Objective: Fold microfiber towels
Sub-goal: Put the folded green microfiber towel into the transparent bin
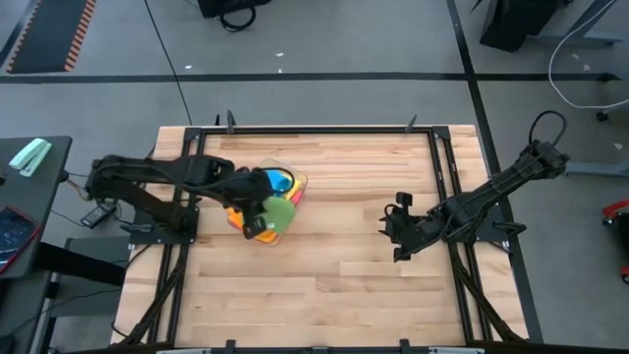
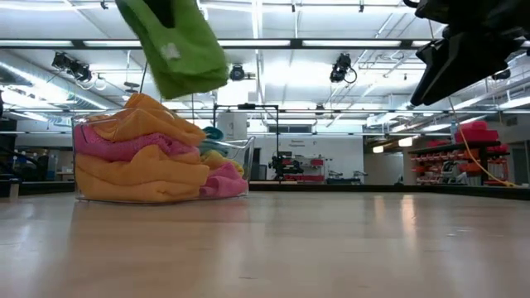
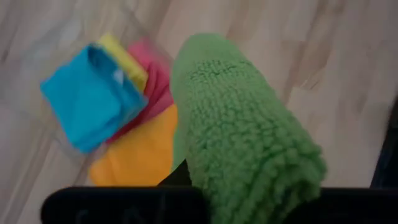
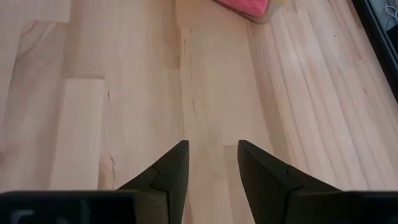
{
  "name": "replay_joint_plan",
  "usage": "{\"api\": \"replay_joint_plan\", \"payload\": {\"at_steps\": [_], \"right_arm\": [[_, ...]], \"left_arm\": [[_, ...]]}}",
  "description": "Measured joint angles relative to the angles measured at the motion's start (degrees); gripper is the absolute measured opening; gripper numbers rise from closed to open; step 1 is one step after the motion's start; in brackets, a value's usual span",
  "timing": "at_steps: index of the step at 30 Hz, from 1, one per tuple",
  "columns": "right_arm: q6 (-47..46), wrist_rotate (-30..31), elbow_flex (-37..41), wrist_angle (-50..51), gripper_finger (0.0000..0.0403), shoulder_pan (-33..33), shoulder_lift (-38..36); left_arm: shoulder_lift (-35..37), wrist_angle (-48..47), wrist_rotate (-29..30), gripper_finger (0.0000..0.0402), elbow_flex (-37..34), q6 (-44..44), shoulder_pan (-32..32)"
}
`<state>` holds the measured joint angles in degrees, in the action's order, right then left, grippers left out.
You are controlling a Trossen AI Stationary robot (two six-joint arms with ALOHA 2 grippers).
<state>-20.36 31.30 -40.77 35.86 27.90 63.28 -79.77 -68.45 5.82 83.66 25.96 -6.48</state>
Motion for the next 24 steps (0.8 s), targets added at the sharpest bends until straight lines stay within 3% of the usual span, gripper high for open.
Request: {"api": "replay_joint_plan", "payload": {"at_steps": [7,16,24], "right_arm": [[0.00,0.25,0.00,-0.19,0.0145,0.00,0.07],[-0.04,0.25,0.00,-0.33,0.0145,0.00,0.07],[-0.30,0.42,0.03,-0.27,0.0145,0.00,0.07]], "left_arm": [[2.52,5.66,-4.31,0.0022,-4.97,-1.16,1.34],[3.72,20.97,-20.01,0.0028,-15.22,-5.34,4.37],[6.79,23.71,-24.81,0.0021,-15.60,-6.60,7.31]]}}
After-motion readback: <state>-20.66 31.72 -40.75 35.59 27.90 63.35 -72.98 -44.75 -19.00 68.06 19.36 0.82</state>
